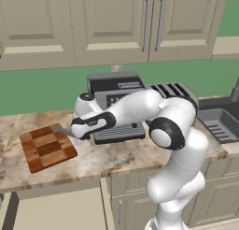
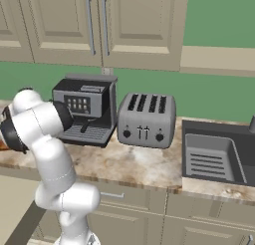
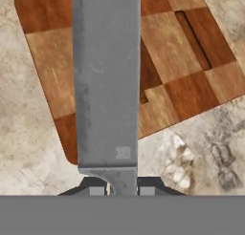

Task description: Open the drawer on the left and place the cutting tools on the cutting board.

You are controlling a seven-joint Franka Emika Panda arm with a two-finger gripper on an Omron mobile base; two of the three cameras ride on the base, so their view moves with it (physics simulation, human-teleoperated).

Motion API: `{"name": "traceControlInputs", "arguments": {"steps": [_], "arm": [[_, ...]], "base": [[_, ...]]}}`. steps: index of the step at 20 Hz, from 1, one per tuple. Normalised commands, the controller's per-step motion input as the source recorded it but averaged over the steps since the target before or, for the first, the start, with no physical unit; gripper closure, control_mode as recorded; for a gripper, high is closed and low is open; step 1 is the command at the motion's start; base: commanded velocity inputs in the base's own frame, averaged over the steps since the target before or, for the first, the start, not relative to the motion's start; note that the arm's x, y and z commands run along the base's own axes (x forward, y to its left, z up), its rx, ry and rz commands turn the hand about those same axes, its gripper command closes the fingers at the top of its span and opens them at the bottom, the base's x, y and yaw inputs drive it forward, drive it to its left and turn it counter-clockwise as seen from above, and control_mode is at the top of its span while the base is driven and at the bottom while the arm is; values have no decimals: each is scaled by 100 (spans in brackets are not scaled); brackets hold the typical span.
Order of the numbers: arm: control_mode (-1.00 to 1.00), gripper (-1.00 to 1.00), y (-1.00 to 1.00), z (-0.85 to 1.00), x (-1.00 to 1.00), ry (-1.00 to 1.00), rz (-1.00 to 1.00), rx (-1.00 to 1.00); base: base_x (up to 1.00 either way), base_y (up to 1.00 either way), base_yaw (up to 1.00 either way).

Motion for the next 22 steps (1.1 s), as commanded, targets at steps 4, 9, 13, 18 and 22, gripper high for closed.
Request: {"name": "traceControlInputs", "arguments": {"steps": [4,9,13,18,22], "arm": [[-100,100,30,-22,11,0,0,-1],[-100,100,29,-21,14,0,0,-1],[-100,100,30,-16,9,0,0,-2],[-100,100,27,-11,10,0,1,-1],[-100,100,18,-10,6,0,1,0]], "base": [[0,0,0],[0,0,0],[0,0,0],[0,0,0],[0,0,0]]}}
